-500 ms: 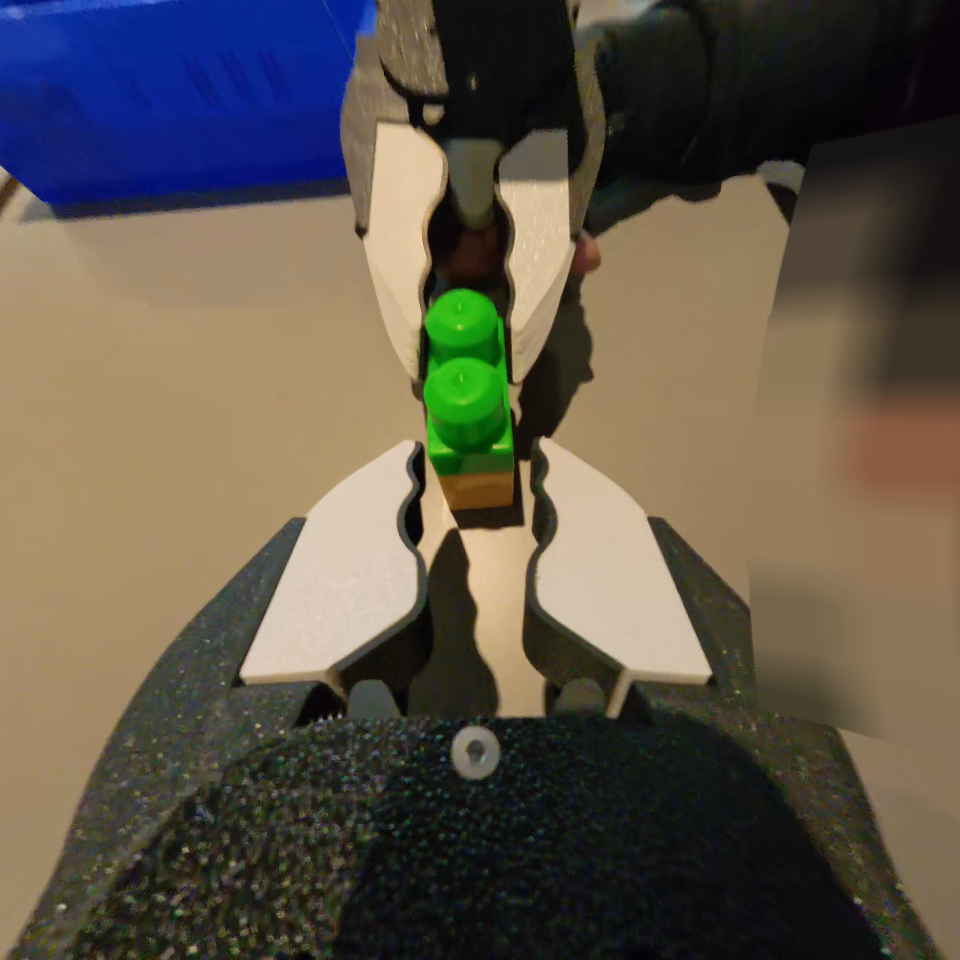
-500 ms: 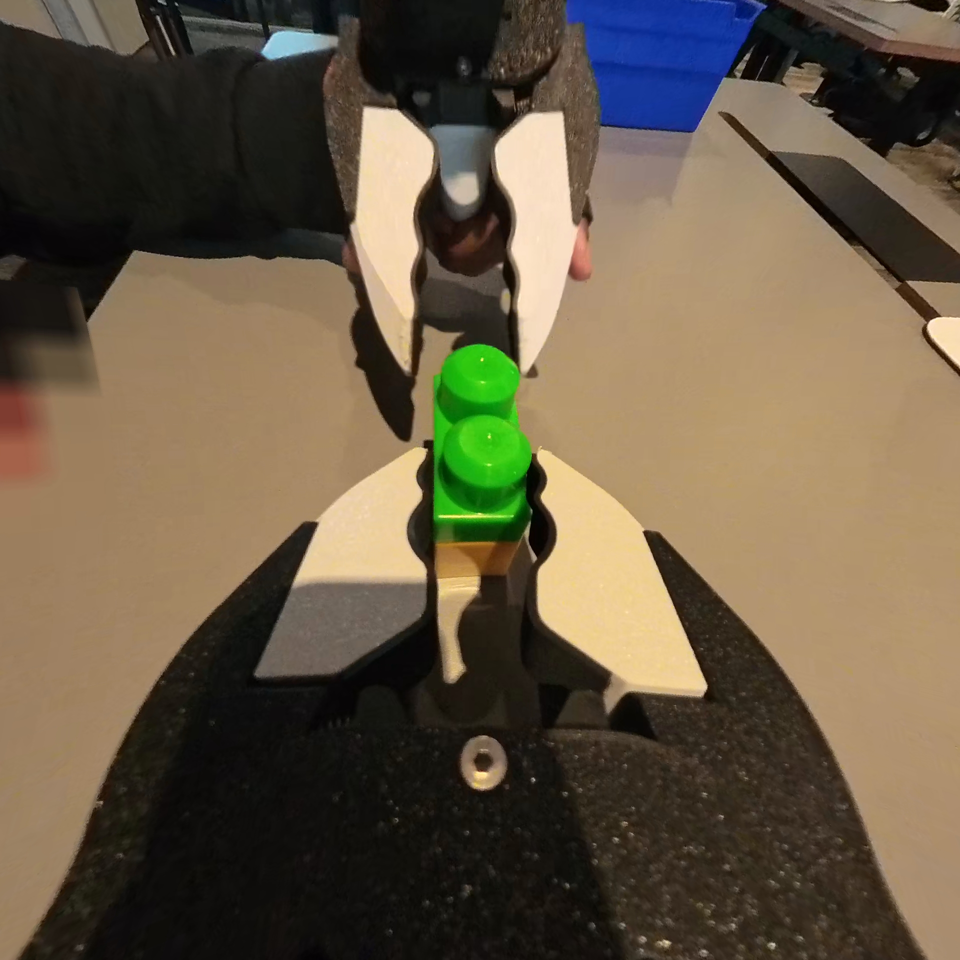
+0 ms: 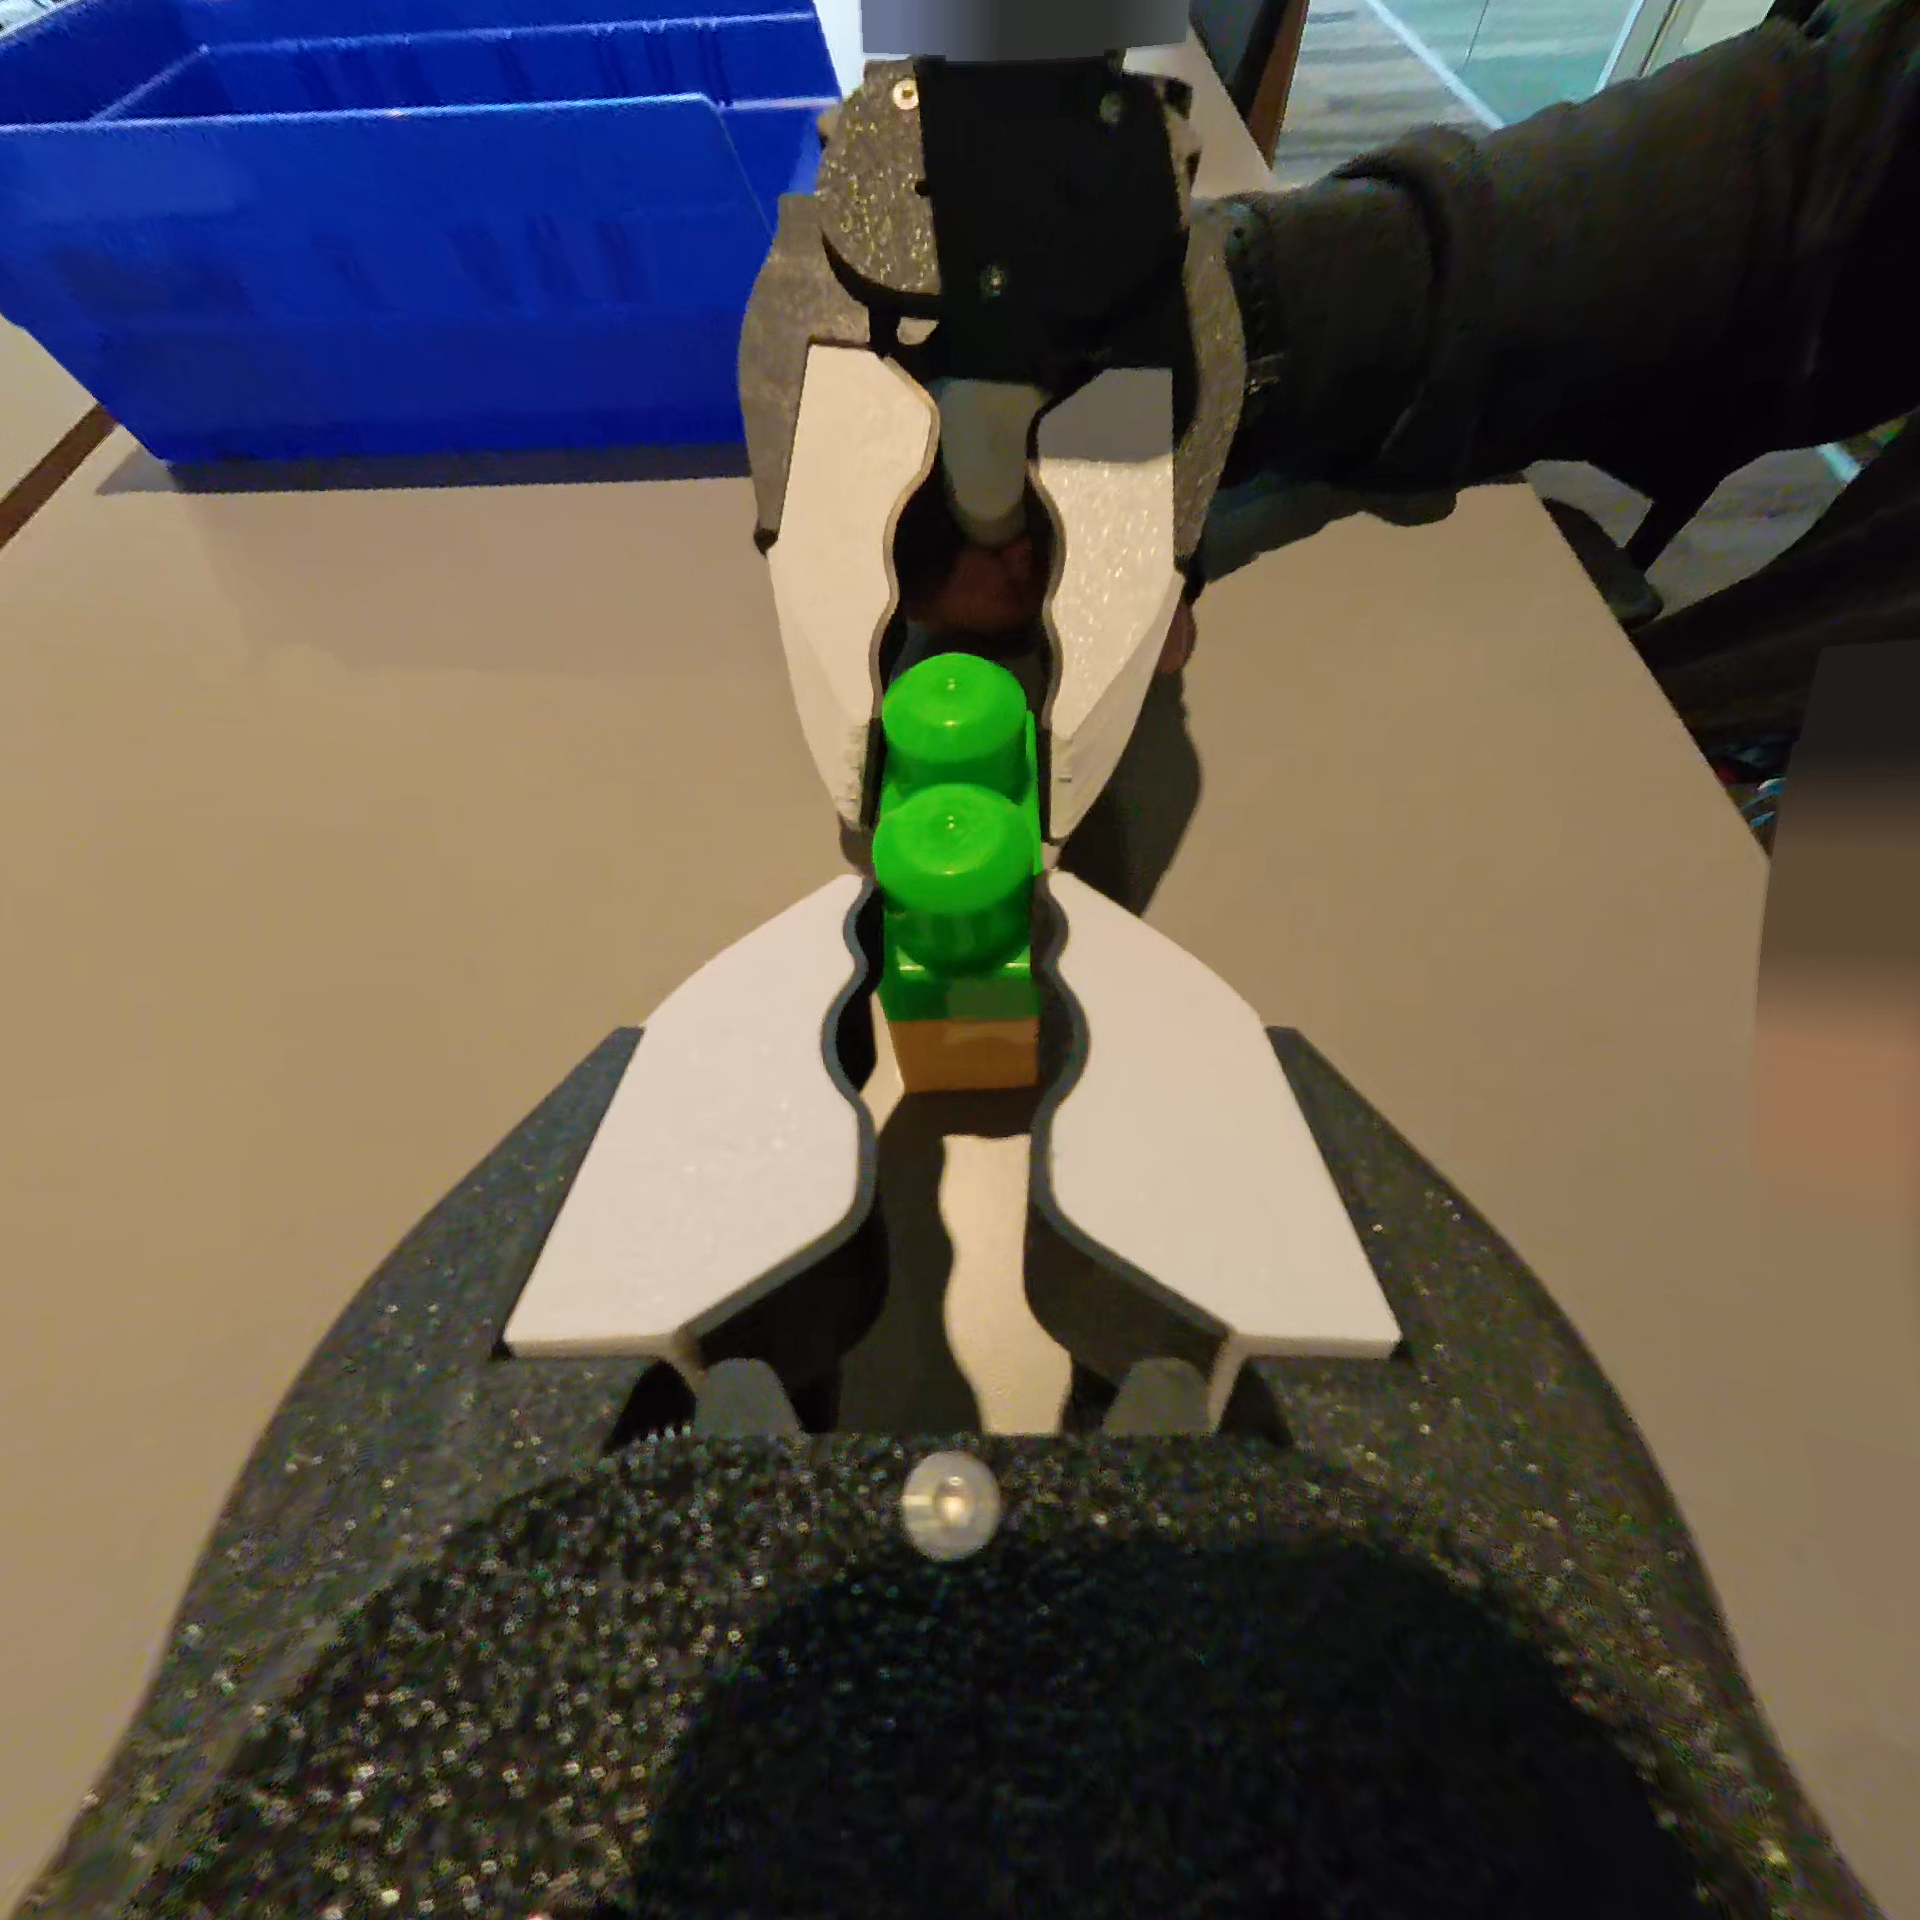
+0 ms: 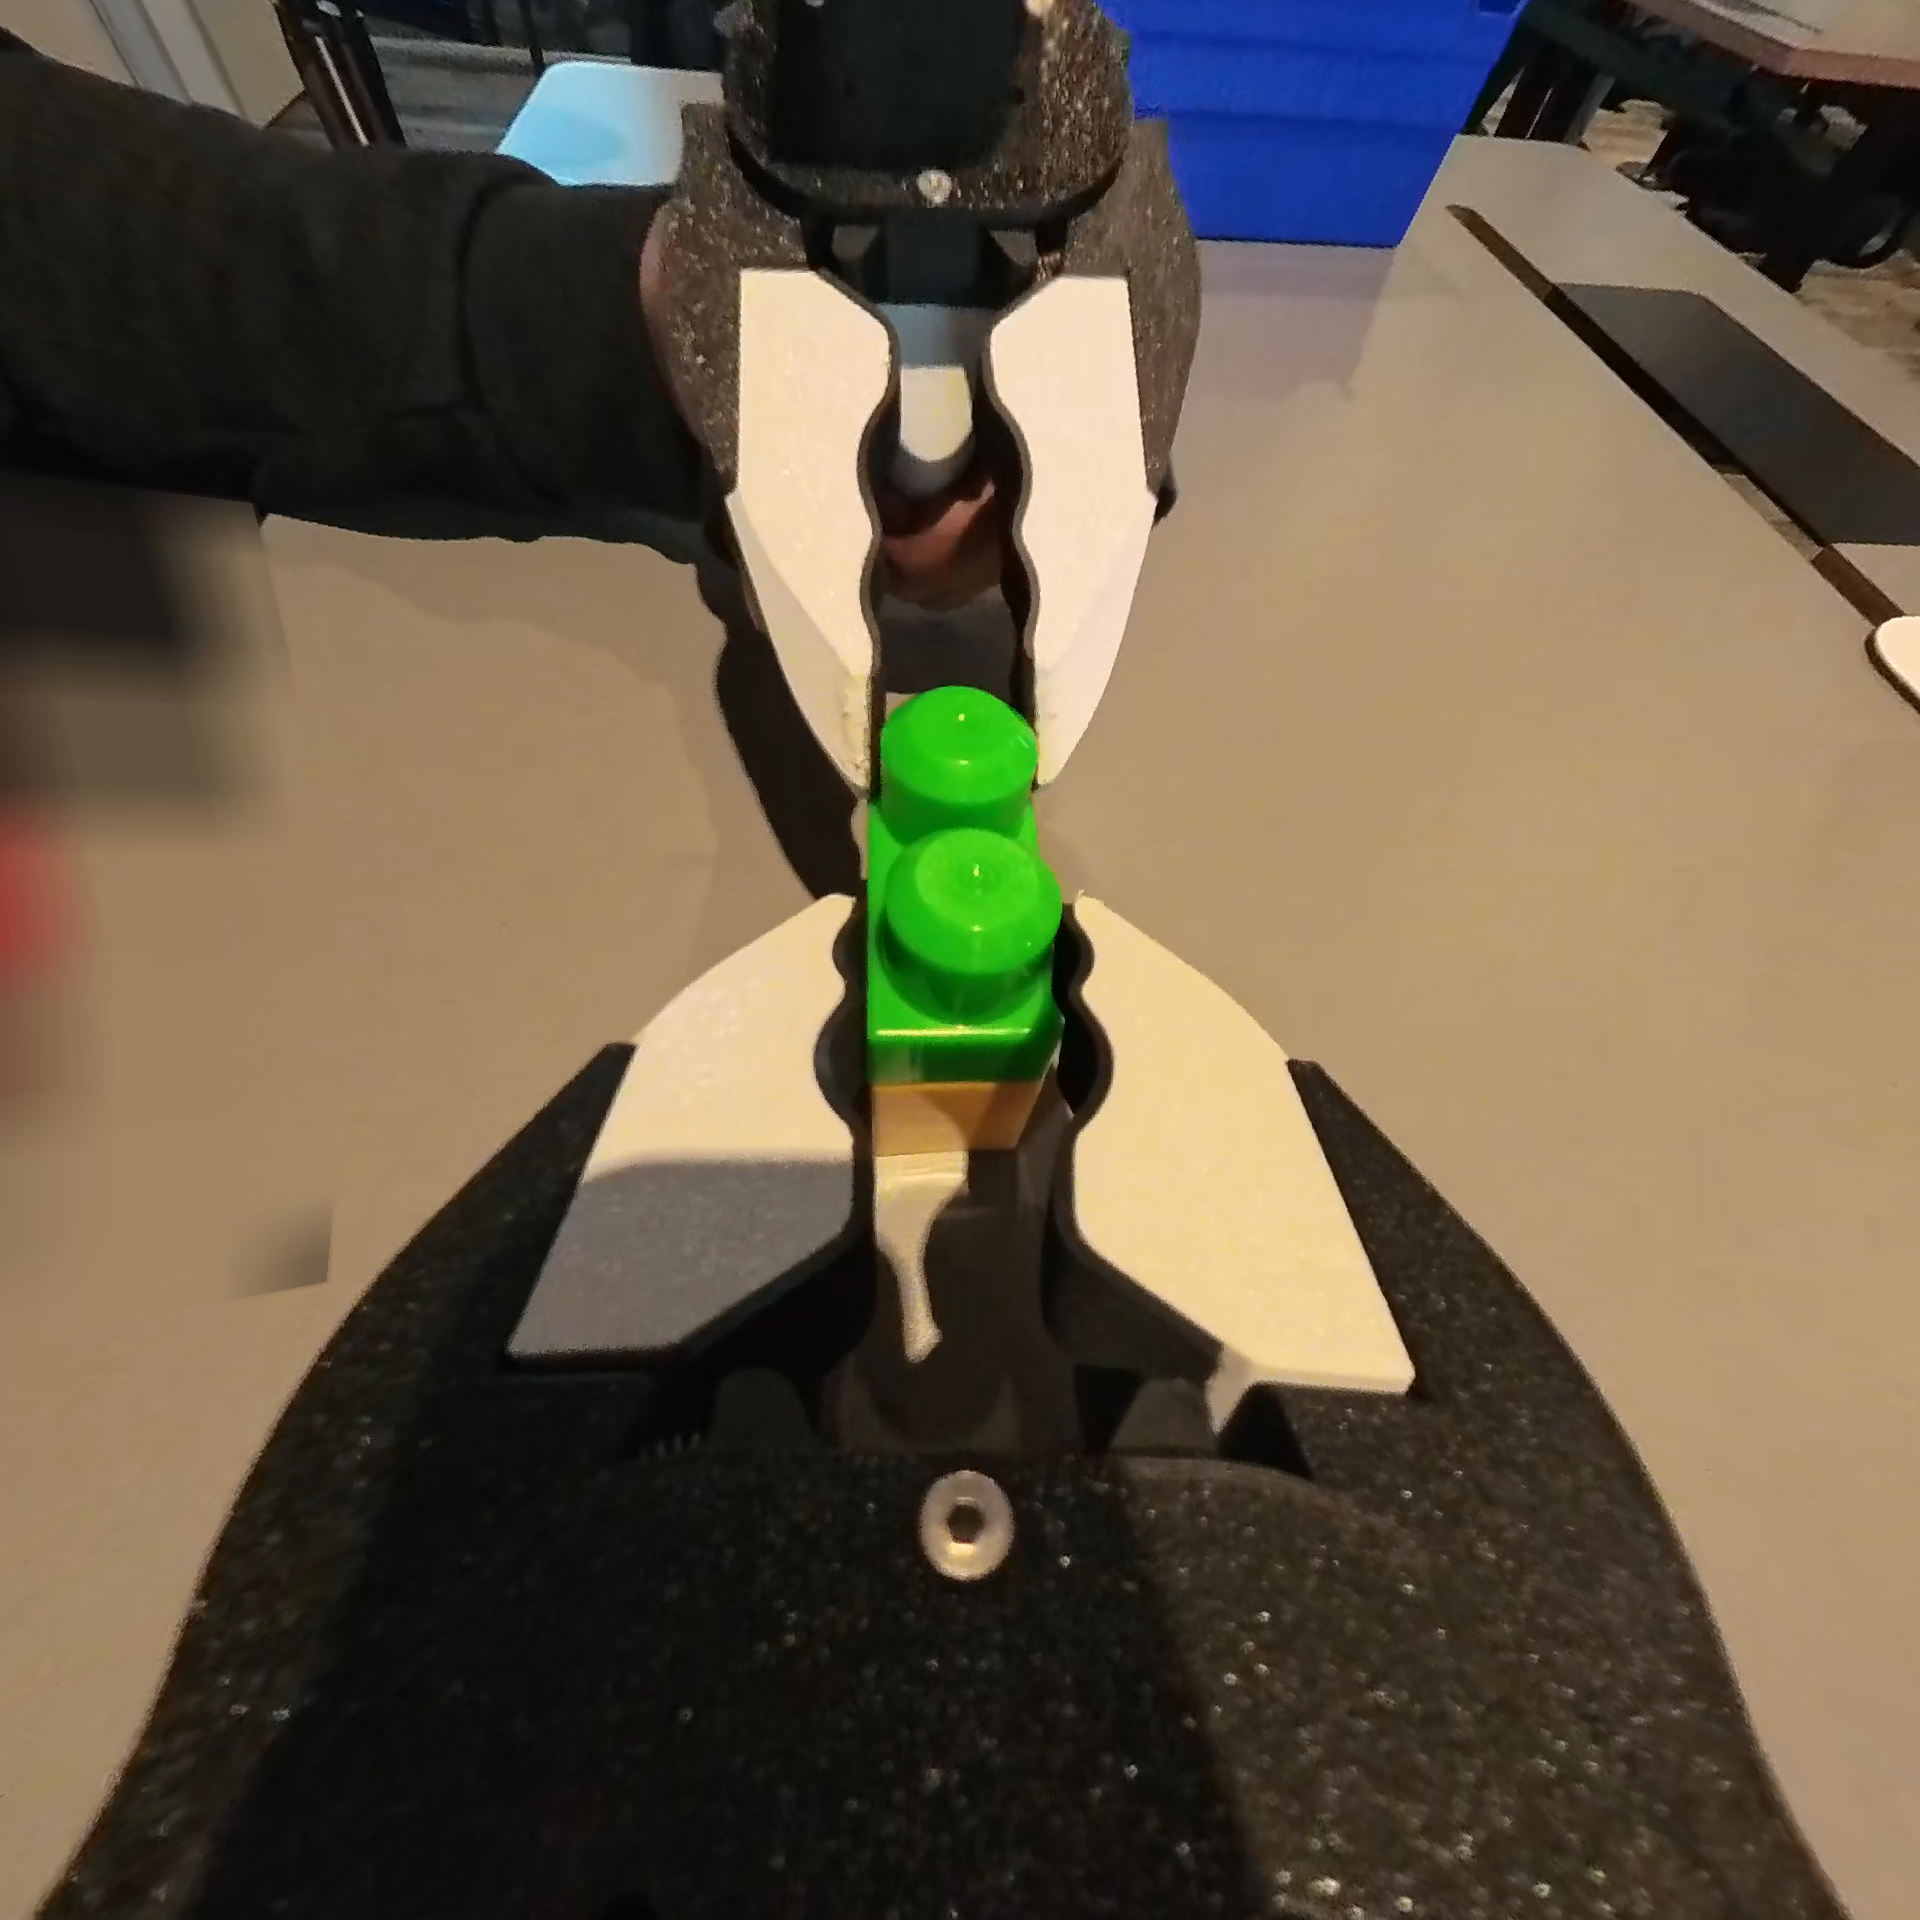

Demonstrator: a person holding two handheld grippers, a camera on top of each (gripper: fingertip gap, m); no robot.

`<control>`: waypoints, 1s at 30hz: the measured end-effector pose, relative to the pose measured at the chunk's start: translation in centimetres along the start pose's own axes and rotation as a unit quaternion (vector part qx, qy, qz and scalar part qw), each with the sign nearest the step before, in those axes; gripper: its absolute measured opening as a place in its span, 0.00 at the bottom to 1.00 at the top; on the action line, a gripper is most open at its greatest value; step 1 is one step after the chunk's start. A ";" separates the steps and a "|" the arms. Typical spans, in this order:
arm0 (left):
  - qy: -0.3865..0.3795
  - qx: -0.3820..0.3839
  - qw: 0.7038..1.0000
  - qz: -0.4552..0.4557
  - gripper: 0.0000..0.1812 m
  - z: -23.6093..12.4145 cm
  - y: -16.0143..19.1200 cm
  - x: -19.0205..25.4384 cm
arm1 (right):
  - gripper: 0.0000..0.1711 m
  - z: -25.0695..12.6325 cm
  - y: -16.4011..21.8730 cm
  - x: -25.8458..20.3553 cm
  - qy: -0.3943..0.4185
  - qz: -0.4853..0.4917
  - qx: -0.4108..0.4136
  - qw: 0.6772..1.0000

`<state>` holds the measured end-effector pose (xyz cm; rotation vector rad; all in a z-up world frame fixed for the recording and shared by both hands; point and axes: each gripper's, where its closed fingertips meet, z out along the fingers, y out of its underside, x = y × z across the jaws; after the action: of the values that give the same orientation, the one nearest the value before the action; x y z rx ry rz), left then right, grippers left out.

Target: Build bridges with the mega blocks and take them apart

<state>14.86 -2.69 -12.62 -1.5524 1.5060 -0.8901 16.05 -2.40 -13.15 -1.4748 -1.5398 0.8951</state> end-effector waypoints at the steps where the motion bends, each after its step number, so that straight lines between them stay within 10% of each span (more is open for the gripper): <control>1: 0.000 -0.001 1.000 0.000 0.15 0.0 0.0 0.0 | 0.20 0.0 0.0 0.0 0.000 -0.001 -0.001 1.000; 18: 0.014 0.009 0.999 -0.029 0.15 0.1 0.1 0.0 | 0.21 0.0 0.0 -0.1 0.001 0.000 0.005 1.000; 22: 0.019 0.016 0.999 -0.020 0.15 0.1 0.1 0.0 | 0.37 0.0 0.6 0.1 0.005 0.006 -0.013 1.000; 30: 0.024 0.013 0.999 -0.024 0.15 0.0 0.1 0.1 | 0.23 1.1 2.3 -0.1 0.024 -0.023 -0.085 0.996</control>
<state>14.81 -2.74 -12.76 -1.5642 1.4900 -0.9767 16.07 -2.28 -15.72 -1.5623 -1.6416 0.7103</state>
